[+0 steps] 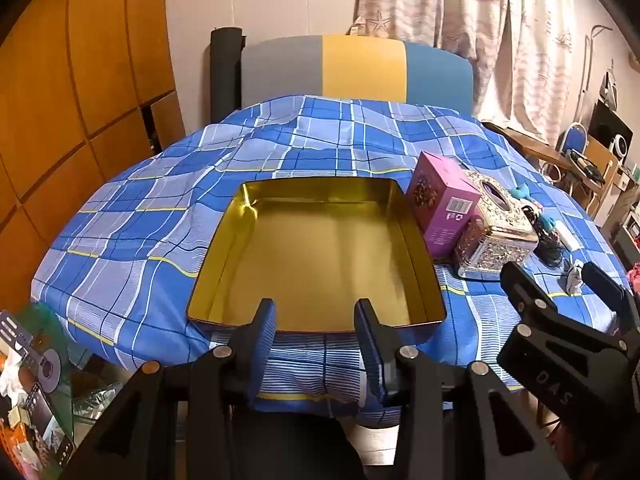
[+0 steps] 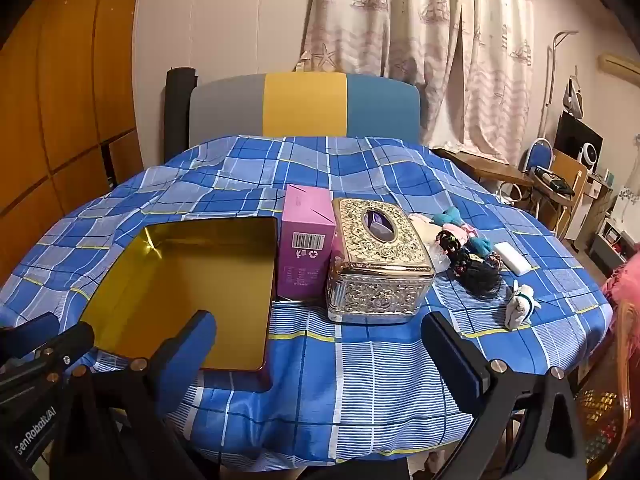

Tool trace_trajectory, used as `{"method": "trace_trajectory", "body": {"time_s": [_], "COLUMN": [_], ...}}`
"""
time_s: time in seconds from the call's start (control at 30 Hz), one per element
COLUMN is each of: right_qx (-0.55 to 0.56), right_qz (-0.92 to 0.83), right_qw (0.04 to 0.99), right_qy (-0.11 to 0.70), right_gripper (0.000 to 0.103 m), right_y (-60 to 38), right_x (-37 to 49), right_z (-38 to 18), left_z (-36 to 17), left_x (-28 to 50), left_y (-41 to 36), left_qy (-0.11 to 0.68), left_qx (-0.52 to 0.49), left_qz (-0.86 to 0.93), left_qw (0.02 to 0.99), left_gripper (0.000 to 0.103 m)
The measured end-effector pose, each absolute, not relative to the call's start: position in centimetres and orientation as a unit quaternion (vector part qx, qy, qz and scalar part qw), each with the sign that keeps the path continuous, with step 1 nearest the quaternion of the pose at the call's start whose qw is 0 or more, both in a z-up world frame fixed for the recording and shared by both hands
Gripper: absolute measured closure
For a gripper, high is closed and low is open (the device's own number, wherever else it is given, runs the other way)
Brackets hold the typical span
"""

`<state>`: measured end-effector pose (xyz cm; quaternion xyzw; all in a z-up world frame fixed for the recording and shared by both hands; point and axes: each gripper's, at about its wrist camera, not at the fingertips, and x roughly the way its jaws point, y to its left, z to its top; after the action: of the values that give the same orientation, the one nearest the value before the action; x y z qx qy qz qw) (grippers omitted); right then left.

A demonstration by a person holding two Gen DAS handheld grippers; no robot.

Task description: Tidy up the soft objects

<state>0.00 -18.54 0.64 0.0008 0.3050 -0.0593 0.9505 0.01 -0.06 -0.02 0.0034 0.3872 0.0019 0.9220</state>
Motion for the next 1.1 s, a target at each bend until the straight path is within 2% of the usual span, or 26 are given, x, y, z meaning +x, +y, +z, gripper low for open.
{"method": "trace_trajectory", "body": {"time_s": [1.1], "right_qx": [0.003], "right_qz": [-0.059], "right_qw": [0.945], "right_qy": [0.32], "right_gripper": [0.0], "right_y": [-18.7], "right_x": [0.4], "right_z": [-0.2], "left_z": [-0.2], "left_x": [0.1], "left_y": [0.1], "left_qy": [0.389], "left_qx": [0.004], "left_qz": [0.006], "left_qw": [0.921], "left_gripper": [0.063]}}
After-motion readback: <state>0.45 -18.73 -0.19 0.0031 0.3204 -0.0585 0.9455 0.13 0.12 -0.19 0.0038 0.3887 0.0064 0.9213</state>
